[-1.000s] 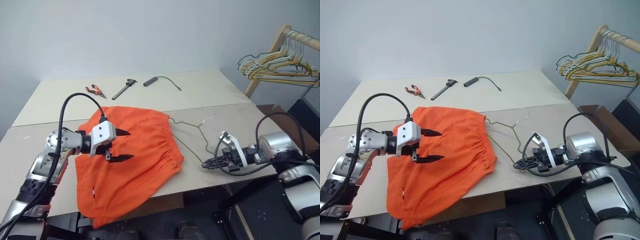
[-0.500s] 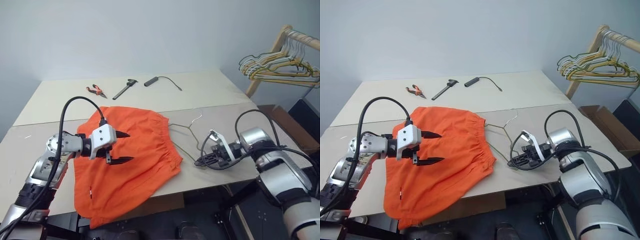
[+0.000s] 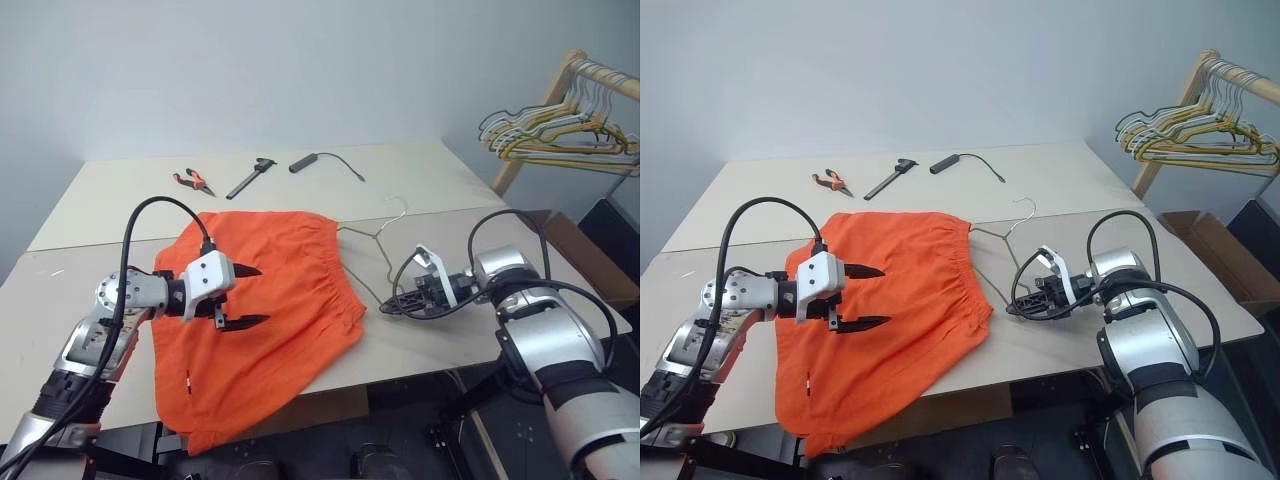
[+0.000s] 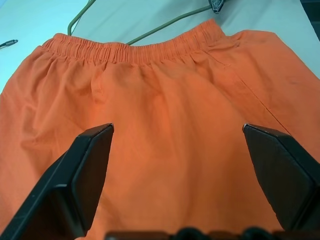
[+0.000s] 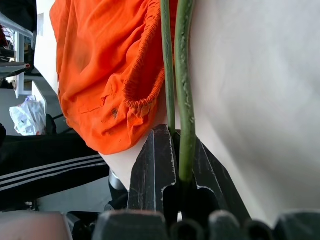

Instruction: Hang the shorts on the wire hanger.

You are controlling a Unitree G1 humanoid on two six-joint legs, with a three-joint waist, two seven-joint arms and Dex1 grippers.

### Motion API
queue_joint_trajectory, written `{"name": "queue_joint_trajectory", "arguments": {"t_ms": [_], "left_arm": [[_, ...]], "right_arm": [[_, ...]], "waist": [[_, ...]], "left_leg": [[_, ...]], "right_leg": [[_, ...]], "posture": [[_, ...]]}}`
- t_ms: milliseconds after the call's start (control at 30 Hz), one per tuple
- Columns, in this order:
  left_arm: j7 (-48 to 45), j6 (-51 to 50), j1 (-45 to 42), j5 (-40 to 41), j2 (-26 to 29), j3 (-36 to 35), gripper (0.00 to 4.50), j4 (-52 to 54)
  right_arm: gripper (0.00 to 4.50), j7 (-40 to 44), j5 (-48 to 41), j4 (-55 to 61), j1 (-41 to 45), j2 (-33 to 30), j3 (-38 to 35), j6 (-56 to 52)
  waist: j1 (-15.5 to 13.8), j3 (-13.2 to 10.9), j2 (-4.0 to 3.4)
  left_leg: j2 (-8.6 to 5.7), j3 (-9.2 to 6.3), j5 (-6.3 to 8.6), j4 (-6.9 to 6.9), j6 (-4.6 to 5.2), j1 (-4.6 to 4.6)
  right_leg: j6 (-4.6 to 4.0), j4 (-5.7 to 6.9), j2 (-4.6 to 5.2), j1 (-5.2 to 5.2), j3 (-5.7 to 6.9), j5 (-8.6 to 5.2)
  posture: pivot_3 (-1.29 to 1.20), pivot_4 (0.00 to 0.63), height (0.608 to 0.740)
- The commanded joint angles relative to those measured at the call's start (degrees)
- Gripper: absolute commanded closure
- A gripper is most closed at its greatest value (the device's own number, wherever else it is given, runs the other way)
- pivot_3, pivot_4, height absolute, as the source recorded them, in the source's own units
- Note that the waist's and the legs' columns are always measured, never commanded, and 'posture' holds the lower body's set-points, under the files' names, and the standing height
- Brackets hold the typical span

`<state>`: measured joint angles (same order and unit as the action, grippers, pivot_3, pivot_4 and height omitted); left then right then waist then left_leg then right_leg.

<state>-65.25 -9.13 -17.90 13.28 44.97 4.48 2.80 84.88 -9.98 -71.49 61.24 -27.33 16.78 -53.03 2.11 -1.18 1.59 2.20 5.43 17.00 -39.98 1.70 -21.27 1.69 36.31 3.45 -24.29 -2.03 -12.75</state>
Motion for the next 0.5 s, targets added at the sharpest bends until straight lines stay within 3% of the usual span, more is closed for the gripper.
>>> {"name": "queue_joint_trajectory", "arguments": {"t_ms": [33, 133, 267, 333, 500], "left_arm": [[0.79, 0.60, -0.95, -0.41, -0.16, -0.48, 0.01, 0.87], [2.41, 1.14, -2.25, -1.05, -0.75, -1.10, 0.01, -0.63], [14.56, 4.83, -10.50, -6.18, -6.67, -2.74, 0.01, -8.74], [17.66, 7.02, -15.10, -7.29, -8.54, -3.54, 0.01, -13.19], [13.17, 9.17, -24.48, -4.72, -8.53, -4.30, 0.01, -20.66]], "right_arm": [[4.50, -2.19, -0.12, 2.96, 0.94, -0.41, -4.21, 4.68], [4.50, -2.27, 0.67, 7.00, -0.74, -0.95, -4.77, 8.99], [4.50, -7.46, 2.66, 21.62, -9.03, -2.12, -5.00, 22.29], [4.50, -8.39, 2.20, 26.14, -11.48, -2.17, -5.76, 22.62], [4.50, -11.79, 2.16, 37.45, -16.79, -2.52, -6.00, 25.43]], "waist": [[0.00, 0.00, 0.00], [0.04, 0.00, -0.02], [-1.07, 0.02, -0.02], [-1.30, 0.02, -0.02], [-0.83, 0.03, -0.06]], "left_leg": [[0.00, 0.00, 0.00, 0.00, 0.00, 0.00], [0.00, 0.00, 0.00, 0.01, 0.00, 0.01], [-0.01, -0.06, -0.01, -0.04, -0.01, 0.00], [-0.02, -0.06, -0.01, -0.07, -0.01, -0.03], [-0.03, 0.01, -0.02, -0.04, -0.04, -0.11]], "right_leg": [[0.00, 0.00, 0.00, 0.00, 0.00, 0.00], [0.00, 0.00, 0.00, 0.00, 0.00, 0.00], [0.02, -0.02, 0.02, 0.06, 0.10, 0.02], [0.05, -0.03, 0.03, 0.05, 0.10, 0.05], [0.04, -0.07, 0.02, -0.06, 0.04, 0.06]], "posture": [[0.04, 0.000, 0.740], [0.03, 0.000, 0.740], [0.02, 0.000, 0.740], [0.02, 0.000, 0.740], [0.01, 0.000, 0.740]]}}
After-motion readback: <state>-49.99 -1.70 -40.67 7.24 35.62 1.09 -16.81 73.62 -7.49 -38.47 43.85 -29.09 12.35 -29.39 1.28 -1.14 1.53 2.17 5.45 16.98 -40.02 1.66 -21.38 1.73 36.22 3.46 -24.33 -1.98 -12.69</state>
